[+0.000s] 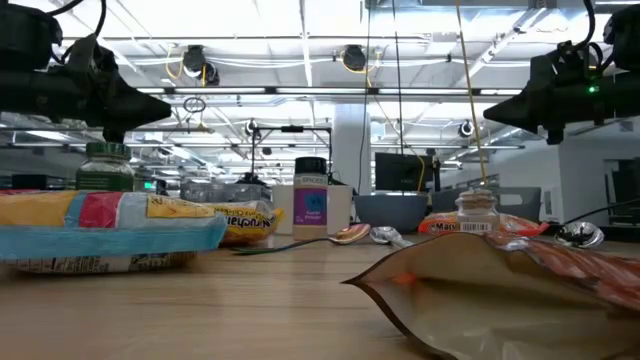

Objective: Pick & Place Food Item

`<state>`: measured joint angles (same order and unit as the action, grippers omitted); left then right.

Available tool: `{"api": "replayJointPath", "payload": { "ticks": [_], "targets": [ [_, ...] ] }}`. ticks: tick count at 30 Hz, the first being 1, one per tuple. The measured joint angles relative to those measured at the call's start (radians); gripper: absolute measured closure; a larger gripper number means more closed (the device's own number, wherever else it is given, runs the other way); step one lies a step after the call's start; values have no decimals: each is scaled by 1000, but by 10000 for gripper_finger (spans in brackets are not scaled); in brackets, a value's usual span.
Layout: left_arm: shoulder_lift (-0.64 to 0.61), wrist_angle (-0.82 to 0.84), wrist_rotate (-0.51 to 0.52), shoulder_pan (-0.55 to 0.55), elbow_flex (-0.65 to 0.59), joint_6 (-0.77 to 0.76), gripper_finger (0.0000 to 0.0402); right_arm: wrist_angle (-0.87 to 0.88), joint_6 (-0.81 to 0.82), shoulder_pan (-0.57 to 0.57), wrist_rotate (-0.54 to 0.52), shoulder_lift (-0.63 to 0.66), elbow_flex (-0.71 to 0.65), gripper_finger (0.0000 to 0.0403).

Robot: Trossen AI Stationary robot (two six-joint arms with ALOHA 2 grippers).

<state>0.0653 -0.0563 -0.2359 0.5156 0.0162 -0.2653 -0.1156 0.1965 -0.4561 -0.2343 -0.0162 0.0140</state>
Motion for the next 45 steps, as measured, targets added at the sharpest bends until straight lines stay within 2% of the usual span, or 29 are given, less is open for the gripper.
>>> {"api": "replayJointPath", "payload": {
  "ticks": [25, 34, 39, 45],
  "targets": [
    [0, 0, 0, 0, 0, 0, 344, 0, 12, 0, 1, 0, 0, 399],
    [0, 0, 0, 0, 0, 0, 344, 0, 436, 0, 2, 0, 0, 398],
    [0, 0, 0, 0, 0, 0, 344, -1, 533, 0, 1, 0, 0, 398],
    [0, 0, 0, 0, 0, 0, 344, -16, 536, 0, 38, 0, 0, 398]
  ]
}}
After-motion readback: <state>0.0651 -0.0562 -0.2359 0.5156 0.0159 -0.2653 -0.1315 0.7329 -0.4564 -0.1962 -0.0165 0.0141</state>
